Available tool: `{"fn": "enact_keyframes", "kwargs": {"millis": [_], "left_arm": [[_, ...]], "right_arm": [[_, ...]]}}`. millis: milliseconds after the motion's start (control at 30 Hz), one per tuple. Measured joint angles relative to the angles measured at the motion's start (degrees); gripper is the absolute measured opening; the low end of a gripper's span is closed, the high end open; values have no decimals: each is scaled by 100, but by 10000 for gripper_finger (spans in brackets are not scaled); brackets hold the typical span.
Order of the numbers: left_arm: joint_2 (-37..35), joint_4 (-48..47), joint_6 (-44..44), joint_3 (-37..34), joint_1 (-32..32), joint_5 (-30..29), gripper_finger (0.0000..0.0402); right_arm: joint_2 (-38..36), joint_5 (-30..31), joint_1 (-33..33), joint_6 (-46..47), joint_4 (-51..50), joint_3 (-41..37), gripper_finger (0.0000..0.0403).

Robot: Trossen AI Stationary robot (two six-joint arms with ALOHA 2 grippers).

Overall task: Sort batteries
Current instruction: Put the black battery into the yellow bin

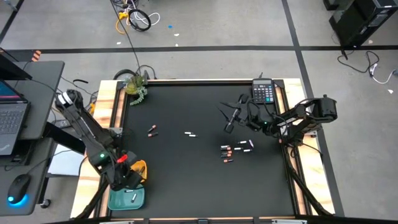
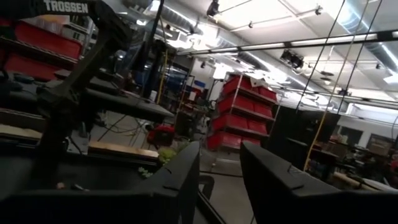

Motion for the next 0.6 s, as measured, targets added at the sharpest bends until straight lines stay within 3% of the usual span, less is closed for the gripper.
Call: {"fn": "enact_keyframes", "kwargs": {"millis": [400, 600], "left_arm": [[50, -158, -279, 158, 123, -109, 91], [50, -149, 629, 368, 666, -1140, 92]], "right_arm": [[0, -144, 151, -3, -423, -2, 122], [-2, -134, 33, 263, -1032, -2, 122]]}}
